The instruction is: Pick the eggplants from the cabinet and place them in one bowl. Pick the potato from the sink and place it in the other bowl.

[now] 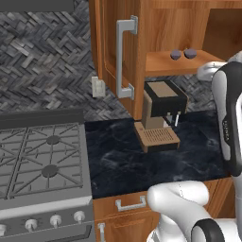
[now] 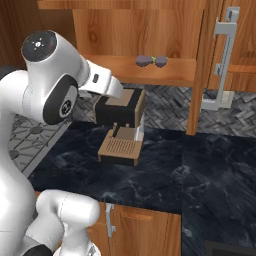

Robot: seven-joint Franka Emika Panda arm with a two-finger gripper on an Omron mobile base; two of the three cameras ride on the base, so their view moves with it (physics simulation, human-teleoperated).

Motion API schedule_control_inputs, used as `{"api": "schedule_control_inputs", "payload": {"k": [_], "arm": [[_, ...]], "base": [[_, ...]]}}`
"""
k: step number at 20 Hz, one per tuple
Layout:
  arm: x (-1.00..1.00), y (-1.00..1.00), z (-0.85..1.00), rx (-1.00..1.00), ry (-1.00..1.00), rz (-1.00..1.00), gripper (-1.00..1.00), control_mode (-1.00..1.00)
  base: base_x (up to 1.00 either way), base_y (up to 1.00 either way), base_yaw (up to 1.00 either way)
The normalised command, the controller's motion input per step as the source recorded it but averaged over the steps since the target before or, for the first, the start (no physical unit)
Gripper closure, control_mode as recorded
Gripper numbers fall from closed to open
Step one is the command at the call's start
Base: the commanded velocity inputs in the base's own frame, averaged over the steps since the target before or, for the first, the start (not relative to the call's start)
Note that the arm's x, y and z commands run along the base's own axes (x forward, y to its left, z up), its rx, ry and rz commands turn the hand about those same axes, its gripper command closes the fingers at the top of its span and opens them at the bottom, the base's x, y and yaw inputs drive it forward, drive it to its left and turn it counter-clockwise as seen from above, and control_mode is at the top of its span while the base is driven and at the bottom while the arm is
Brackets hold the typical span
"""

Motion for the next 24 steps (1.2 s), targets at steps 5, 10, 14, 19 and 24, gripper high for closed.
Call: {"api": "schedule_control_inputs", "payload": {"k": [5, 10, 14, 19, 24], "arm": [[0.25, 0.21, -0.24, 0.0, -0.07, -0.02, -1.0, -1.0], [0.11, 0.04, 0.0, -0.02, 0.0, 0.0, -1.0, -1.0], [0.01, 0.0, 0.3, -0.02, 0.0, -0.01, -1.0, -1.0], [0.0, 0.0, 0.33, 0.0, 0.02, 0.0, -1.0, -1.0], [0.12, 0.0, 0.04, -0.06, 0.18, 0.0, -1.0, -1.0]], "base": [[0.0, 0.0, 0.0], [0.0, 0.0, 0.0], [0.0, 0.0, 0.0], [0.0, 0.0, 0.0], [0.0, 0.0, 0.0]]}}
